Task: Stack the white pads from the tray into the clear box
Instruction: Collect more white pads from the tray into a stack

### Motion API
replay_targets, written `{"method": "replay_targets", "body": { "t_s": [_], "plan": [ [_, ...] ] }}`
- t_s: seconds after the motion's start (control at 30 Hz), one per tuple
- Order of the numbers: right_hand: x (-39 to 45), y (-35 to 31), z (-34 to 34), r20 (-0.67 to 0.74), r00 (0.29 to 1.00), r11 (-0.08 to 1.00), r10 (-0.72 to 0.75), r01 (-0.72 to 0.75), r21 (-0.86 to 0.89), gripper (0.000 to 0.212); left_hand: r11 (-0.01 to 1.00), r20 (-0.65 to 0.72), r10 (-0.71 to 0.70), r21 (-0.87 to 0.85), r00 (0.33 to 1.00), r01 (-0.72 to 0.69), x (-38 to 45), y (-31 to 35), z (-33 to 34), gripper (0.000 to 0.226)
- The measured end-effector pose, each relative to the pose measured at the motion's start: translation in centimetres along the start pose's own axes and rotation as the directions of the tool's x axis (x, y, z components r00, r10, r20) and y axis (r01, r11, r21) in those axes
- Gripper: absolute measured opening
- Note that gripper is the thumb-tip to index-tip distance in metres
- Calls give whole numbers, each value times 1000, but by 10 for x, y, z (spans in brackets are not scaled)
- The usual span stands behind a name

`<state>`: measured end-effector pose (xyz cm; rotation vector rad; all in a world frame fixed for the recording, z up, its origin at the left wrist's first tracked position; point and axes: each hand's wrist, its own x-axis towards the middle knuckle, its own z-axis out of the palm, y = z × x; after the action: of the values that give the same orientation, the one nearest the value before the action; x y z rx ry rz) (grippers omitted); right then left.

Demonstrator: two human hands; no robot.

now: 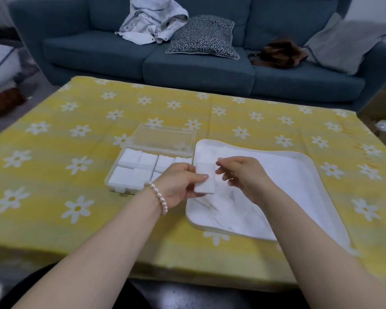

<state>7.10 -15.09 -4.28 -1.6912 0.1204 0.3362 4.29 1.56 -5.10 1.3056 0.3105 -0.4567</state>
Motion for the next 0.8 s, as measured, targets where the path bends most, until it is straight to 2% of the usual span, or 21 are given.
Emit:
{"method": "replay_targets", "body": {
  "t_s": [0.03,0.1,0.2,0.27,0.33,0.4,0.57,0.63,0.7,0.73,0.77,0.8],
  "plan": [
    [6,1,-6,-71,997,999,-9,7,-33,9,999,-12,-12,-32,1000,12,2,1,-2,10],
    [16,9,-18,-179,983,976,-37,-3,-219,11,998,-29,-35,-53,999,33,6,3,-7,15],
    [22,29,-23,-123,992,850,16,-78,-522,11,998,-59,-55,-44,997,52,11,1,-15,24],
    [19,42,-19,-75,994,737,74,-105,-667,21,997,-74,-67,-50,995,63,13,0,-17,25],
    [15,53,-13,-77,995,650,63,-100,-753,30,996,-85,-71,-66,994,66,12,-1,-16,26],
    [11,58,-7,-93,995,635,20,-84,-768,27,994,-95,-79,-85,992,71,8,-2,-14,26],
    [-4,61,-5,-150,987,711,-61,-63,-700,29,993,-98,-93,-84,991,85,-10,-5,-4,16],
    [-12,60,-8,-217,971,793,-95,-58,-607,27,993,-110,-96,-75,989,89,-16,-6,0,12],
    [-21,52,-13,-296,953,929,-73,-43,-367,23,994,-117,-93,-67,989,86,-23,-7,5,12],
    [-26,46,-13,-318,948,985,-27,-30,-170,20,994,-112,-91,-65,990,84,-26,-8,6,12],
    [-31,40,-13,-298,953,998,51,-36,56,17,995,-104,-88,-66,991,81,-28,-11,7,14],
    [-36,34,-10,-228,964,961,138,-75,266,13,994,-90,-85,-70,992,79,-30,-14,7,16]
  ]
}}
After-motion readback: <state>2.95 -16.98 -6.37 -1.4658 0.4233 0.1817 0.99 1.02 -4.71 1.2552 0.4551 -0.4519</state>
